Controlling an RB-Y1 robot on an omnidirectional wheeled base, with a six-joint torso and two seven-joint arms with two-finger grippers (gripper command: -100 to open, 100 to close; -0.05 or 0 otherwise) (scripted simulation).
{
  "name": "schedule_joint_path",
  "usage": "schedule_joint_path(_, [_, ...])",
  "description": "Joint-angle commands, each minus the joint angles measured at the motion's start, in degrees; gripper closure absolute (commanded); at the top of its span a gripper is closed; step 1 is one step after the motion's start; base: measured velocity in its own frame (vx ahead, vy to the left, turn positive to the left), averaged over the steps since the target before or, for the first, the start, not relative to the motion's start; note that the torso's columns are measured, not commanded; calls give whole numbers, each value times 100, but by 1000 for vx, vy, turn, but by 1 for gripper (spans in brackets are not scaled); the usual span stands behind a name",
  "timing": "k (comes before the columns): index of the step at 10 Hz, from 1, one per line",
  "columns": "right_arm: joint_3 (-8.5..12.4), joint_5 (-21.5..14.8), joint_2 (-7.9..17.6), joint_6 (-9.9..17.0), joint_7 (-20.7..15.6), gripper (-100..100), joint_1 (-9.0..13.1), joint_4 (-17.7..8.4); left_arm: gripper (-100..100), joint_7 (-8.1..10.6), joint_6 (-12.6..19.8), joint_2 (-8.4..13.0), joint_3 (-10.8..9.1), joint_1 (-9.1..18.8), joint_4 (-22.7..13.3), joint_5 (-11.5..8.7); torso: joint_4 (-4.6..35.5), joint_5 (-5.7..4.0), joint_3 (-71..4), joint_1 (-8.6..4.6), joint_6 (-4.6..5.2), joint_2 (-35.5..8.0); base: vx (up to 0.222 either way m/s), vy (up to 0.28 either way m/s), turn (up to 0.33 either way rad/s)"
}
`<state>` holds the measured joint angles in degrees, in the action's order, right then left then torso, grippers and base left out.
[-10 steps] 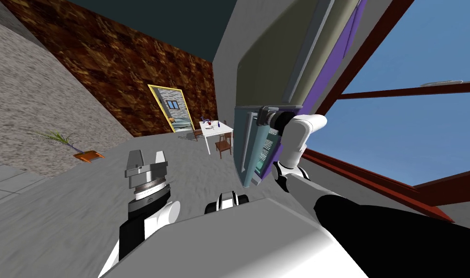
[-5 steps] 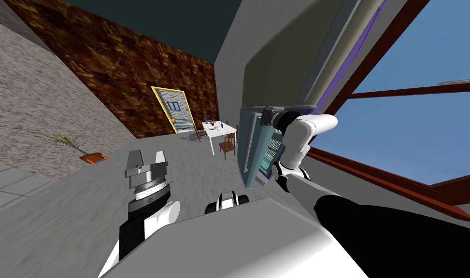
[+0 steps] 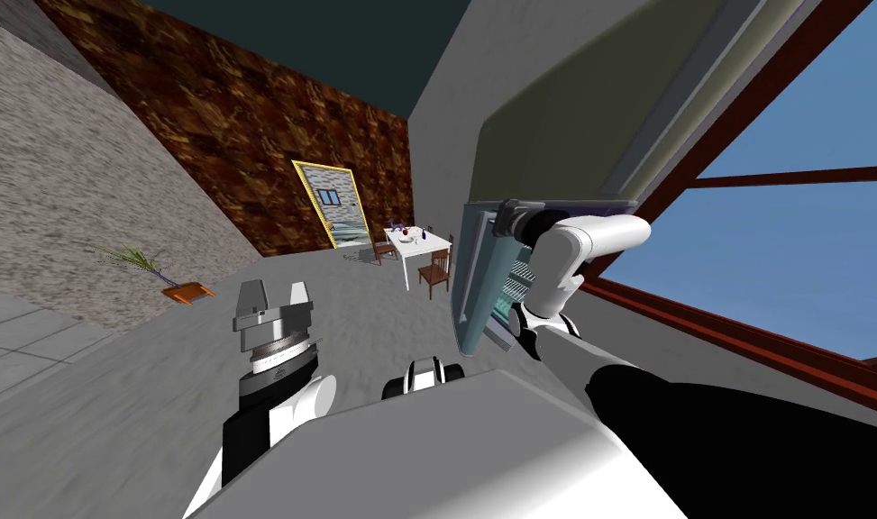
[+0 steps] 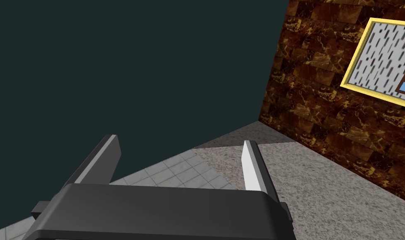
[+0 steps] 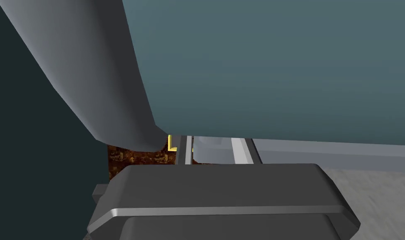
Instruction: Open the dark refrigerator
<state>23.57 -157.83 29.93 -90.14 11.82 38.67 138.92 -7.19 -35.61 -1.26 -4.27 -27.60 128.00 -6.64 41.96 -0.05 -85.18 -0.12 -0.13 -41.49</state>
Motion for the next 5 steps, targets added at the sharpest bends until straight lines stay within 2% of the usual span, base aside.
schedule_joint_path(1, [54,-359,37,-262,59,100,-14,151,0,0,0,-1,0,-1,0,0,-5,6,-3,23,-1,8,112,277,-11])
schedule_joint_path(3, [87,-757,59,-531,119,100,-44,336,0,0,0,1,-1,1,0,0,8,-14,15,-44,3,-27,115,263,35])
schedule_joint_path(4, [87,-782,59,-531,119,100,-44,336,0,0,0,1,-1,0,0,0,1,-17,23,-24,9,-24,105,219,-4])
schedule_joint_path(5, [104,-993,71,-666,149,100,-59,428,0,0,0,1,-1,0,1,0,0,-22,40,-34,12,-45,91,227,25])
